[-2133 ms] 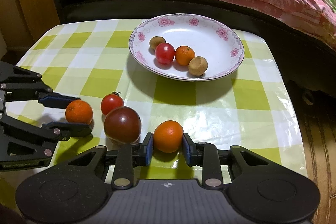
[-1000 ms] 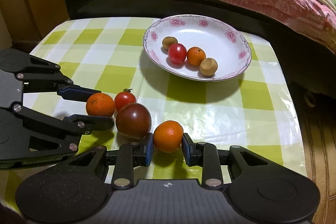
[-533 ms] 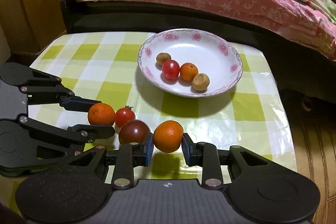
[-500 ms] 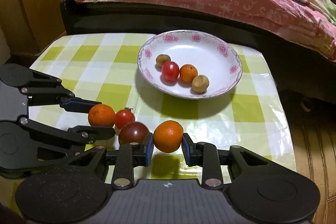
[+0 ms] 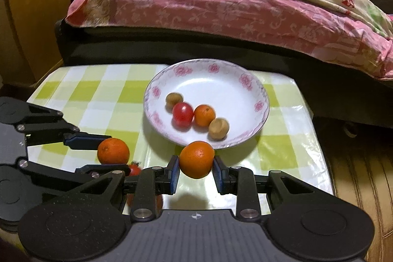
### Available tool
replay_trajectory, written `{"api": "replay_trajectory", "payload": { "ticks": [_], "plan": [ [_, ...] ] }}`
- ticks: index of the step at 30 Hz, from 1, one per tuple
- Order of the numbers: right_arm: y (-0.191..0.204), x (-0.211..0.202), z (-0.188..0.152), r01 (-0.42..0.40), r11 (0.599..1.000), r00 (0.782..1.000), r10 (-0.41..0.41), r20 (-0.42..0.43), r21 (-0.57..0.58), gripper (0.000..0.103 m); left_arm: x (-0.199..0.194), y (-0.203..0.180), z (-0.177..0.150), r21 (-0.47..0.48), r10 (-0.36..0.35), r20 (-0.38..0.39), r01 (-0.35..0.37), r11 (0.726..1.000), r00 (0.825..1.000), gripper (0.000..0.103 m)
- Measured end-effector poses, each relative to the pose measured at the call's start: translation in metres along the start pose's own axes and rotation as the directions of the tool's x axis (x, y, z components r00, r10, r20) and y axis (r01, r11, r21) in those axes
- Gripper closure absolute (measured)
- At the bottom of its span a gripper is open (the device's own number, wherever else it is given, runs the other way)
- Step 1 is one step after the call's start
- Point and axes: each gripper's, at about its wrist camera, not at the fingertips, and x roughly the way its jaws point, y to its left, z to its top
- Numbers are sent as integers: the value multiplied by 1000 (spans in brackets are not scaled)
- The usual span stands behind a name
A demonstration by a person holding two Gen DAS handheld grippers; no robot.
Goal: Organize fruits
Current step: 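Carry both fruits over the white plate and open both tools to release them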
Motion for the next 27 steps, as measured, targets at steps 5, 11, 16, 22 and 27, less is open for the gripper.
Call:
{"api": "replay_trajectory", "payload": {
  "ticks": [5,11,16,22,27],
  "plan": [
    [-12,8,6,24,999,1000,-24,8,39,79,9,6,15,-17,15,22,-14,1000,1000,61],
    [-17,17,14,24,999,999,-25,26,47,79,23,12,31,-41,33,45,-31,999,998,61],
    [-21,28,15,29,998,999,-30,17,49,79,35,13,39,-36,46,43,-44,998,998,61],
    [-20,35,17,30,999,999,-30,14,29,79,45,13,40,-22,52,27,-52,998,998,61],
    [-19,43,22,30,999,999,-31,13,15,79,53,11,41,-10,52,20,-52,999,998,61]
  ]
}}
